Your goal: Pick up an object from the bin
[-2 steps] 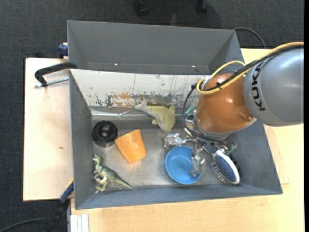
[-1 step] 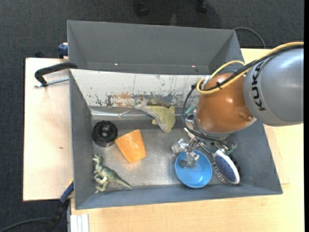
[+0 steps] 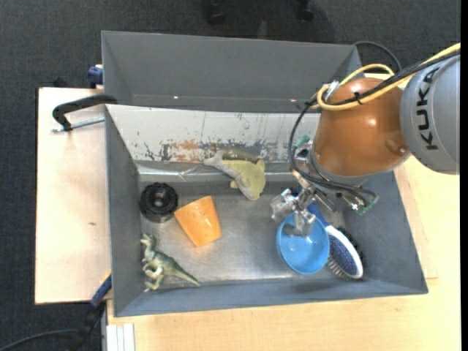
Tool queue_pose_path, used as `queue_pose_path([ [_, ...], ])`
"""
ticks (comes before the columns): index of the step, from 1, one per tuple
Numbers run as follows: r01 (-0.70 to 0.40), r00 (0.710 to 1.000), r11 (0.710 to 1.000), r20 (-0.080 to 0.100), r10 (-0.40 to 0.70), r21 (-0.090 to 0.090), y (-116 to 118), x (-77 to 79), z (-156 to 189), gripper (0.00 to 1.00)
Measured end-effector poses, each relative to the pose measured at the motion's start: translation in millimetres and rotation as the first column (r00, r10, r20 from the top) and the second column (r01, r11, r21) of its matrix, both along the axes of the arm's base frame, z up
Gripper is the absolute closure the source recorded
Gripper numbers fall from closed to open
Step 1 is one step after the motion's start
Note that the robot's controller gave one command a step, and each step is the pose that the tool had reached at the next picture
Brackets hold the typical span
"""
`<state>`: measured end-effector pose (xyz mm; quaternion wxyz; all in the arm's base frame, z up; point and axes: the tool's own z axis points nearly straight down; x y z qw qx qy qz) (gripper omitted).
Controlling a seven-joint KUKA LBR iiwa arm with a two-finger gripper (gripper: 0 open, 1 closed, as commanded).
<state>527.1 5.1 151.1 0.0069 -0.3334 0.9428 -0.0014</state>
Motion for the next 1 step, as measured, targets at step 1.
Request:
queue_pose_path([
  [1, 0.002, 1.0, 1.0, -0.003, -0.002, 0.0, 1.1, 2.4, 33.9, 1.0],
])
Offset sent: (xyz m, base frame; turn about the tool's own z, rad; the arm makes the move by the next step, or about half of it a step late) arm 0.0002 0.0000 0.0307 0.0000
